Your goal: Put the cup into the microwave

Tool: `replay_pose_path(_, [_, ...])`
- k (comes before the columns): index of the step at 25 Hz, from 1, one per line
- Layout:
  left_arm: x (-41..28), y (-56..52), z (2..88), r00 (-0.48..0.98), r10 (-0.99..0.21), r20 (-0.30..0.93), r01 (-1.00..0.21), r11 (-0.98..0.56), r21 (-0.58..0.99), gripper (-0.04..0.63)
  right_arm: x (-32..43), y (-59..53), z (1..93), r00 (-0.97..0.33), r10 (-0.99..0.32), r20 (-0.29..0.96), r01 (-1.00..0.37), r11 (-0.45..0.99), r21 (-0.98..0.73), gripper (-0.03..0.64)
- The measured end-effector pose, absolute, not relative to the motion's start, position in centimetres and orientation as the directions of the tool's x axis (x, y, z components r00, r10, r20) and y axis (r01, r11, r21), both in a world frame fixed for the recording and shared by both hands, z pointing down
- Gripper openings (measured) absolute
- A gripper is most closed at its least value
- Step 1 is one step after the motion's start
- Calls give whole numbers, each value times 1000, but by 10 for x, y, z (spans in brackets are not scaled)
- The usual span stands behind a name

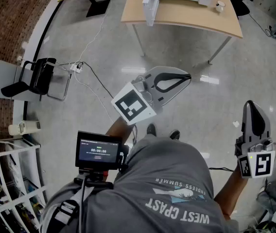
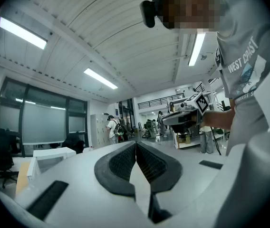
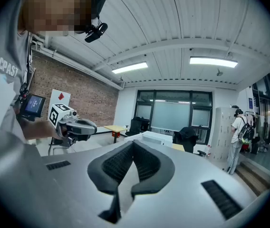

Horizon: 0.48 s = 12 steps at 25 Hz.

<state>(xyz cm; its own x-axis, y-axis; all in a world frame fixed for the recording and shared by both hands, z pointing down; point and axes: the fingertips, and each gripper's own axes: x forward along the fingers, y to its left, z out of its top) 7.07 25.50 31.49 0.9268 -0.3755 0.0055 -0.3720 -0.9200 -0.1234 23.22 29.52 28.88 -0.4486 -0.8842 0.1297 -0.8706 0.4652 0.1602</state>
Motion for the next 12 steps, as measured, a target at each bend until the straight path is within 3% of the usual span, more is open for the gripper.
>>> replay_pose_path(12, [33,257,320,926,-378,8,-375,-922,-97,21,197,296,294,-437,-887,150,-879,457,140,18])
